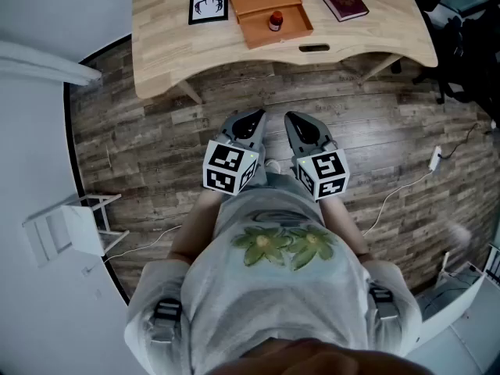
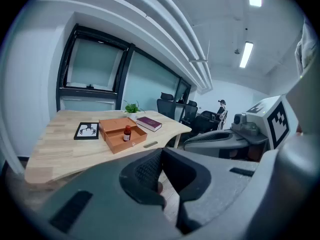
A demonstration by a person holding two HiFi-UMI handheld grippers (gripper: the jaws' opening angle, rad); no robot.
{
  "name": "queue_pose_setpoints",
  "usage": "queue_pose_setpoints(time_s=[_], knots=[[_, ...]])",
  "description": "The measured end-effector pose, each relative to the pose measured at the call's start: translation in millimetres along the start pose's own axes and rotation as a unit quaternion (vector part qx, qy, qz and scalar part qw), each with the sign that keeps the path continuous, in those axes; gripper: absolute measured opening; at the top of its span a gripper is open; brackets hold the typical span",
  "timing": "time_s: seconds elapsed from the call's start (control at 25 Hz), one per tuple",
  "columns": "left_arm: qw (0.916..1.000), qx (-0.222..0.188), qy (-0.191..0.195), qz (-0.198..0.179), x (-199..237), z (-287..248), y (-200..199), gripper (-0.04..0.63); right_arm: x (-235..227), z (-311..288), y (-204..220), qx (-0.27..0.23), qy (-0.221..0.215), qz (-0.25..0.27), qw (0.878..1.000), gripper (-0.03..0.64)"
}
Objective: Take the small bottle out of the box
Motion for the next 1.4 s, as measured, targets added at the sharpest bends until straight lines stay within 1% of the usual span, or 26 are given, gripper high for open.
queue_pose_setpoints(time_s=[0.16, 0.28, 0.48, 0.64, 0.96, 1.2, 1.4], knots=[[1.0, 0.004, -0.003, -0.004, 24, -3, -15, 0.008, -5, -18, -16, 0.004, 0.0, -0.004, 1.0, 0.014], [1.0, -0.002, -0.001, -0.002, 50, -13, -31, 0.008, -12, -43, -34, 0.002, 0.002, 0.008, 1.0, 0.014], [0.9997, -0.004, 0.018, -0.015, 84, -35, -53, 0.008, -25, -78, -59, -0.002, 0.018, 0.015, 1.0, 0.014], [0.9992, -0.002, 0.035, -0.022, 106, -49, -65, 0.008, -30, -95, -68, 0.0, 0.035, 0.015, 0.999, 0.014], [0.9976, 0.015, 0.062, -0.027, 119, -69, -68, 0.008, -40, -104, -65, -0.019, 0.055, -0.019, 0.998, 0.014], [0.9968, 0.026, 0.072, -0.023, 126, -84, -66, 0.008, -52, -111, -65, -0.017, 0.066, -0.026, 0.997, 0.014], [0.9966, 0.021, 0.072, -0.034, 131, -97, -78, 0.008, -63, -119, -72, -0.012, 0.068, -0.025, 0.997, 0.014]])
Point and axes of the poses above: the fingertips, and each gripper's own axes: z backward along the fingers, x to its left, y out of its underside, the point moved 10 cm from there along z, backward along the fingers, and after that the axes turned 7 degrees about -y, right-handed, at the moved point
